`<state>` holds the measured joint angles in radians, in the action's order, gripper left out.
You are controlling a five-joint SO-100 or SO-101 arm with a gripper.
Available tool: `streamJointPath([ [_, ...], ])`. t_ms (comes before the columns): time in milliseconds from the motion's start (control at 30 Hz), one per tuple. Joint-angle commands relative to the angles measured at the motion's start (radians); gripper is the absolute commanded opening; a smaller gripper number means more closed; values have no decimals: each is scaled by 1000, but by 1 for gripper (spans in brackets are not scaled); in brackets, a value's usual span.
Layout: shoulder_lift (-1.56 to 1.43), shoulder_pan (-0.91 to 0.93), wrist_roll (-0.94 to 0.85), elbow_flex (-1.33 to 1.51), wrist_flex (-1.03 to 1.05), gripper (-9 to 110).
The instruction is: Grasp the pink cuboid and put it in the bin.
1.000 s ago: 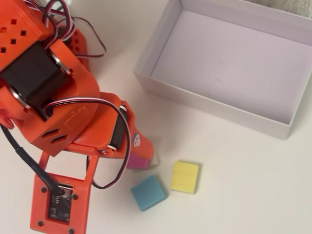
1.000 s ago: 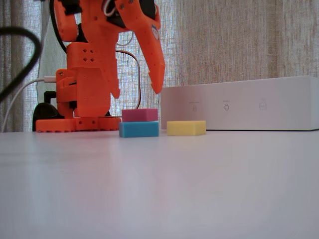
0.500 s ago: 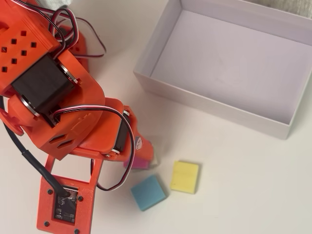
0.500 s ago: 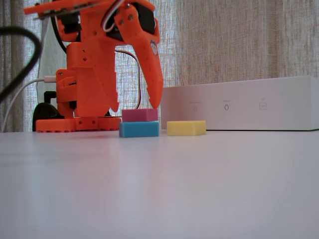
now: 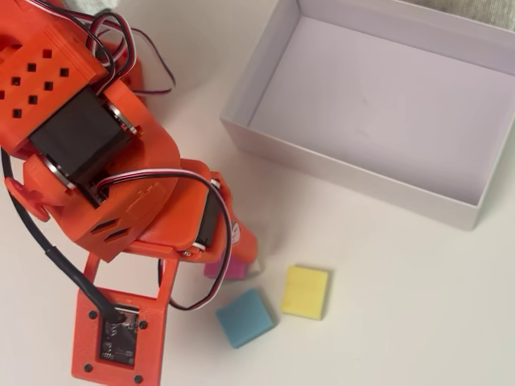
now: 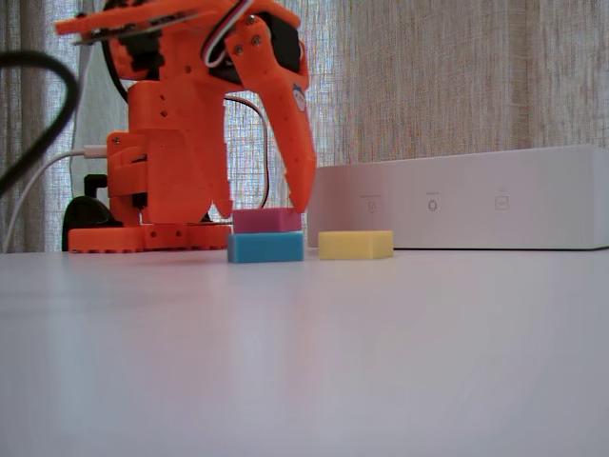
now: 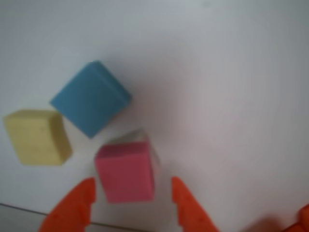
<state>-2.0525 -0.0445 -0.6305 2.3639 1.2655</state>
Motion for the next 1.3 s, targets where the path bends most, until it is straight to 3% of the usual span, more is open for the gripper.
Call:
streamJointPath([
  [0,-12,-5,-9,-14,-12,18],
  [1267,12,-15,-5,17,-104,14],
])
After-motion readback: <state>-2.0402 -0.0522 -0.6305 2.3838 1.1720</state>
